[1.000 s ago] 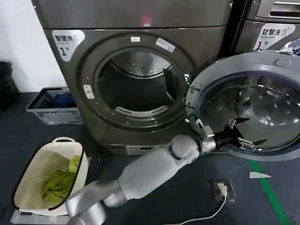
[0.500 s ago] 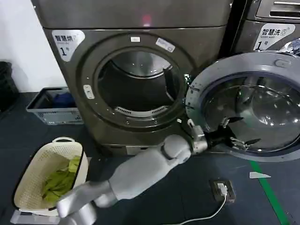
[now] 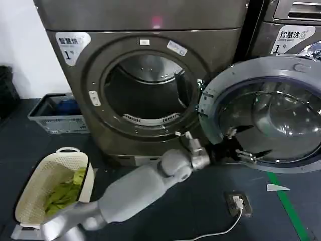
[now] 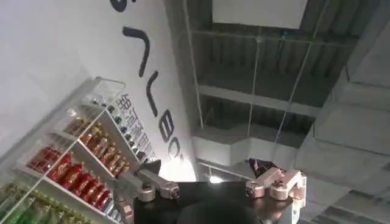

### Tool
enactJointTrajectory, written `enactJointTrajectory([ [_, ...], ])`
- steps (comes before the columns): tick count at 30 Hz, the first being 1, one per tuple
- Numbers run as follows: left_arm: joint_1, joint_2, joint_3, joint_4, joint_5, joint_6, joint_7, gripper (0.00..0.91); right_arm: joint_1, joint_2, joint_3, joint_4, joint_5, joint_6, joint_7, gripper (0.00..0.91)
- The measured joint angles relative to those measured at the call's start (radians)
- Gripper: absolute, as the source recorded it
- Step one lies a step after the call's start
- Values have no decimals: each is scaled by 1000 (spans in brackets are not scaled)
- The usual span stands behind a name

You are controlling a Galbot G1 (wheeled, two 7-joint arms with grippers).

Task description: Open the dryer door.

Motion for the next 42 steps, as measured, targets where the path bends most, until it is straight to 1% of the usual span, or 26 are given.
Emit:
enactJointTrajectory([
  [4, 20, 48, -14, -57, -19, -6, -9, 907, 14, -8, -16, 5, 0, -4, -1, 907],
  [7, 32, 84, -21, -98, -29, -26, -10, 907, 16, -10, -20, 3, 0, -4, -2, 907],
  [10, 50, 126, -37, -140, -24, -51, -51, 907, 19, -17, -20, 1, -1, -5, -6, 907],
  [13, 78, 172, -56, -184, -9, -47, -73, 907, 22, -19, -21, 0, -1, -7, -8, 907],
  [17, 124, 244, -78, -245, 4, -45, -71, 907, 28, -31, -20, 9, -2, -22, -8, 907],
  [21, 172, 348, -88, -309, 21, -47, -62, 907, 30, -34, -20, 22, -2, -26, -9, 907],
  [25, 211, 473, -113, -368, 61, -6, -15, 907, 34, -28, -23, 34, -3, -26, -19, 907],
  [29, 251, 599, -154, -407, 102, 7, 12, 907, 34, -30, -16, 39, -4, -22, -19, 907],
  [33, 312, 710, -221, -442, 108, 21, 6, 907, 26, -47, 6, 29, -4, -22, -17, 907],
  [36, 379, 808, -298, -481, 106, 43, 35, 907, 23, -57, 24, 21, -3, -22, -20, 907],
  [38, 422, 873, -343, -497, 108, 49, 37, 907, 22, -61, 32, 19, -4, -22, -20, 907],
  [42, 480, 999, -410, -497, 115, 76, 38, 907, 10, -61, 50, 17, -10, -14, -19, 907],
])
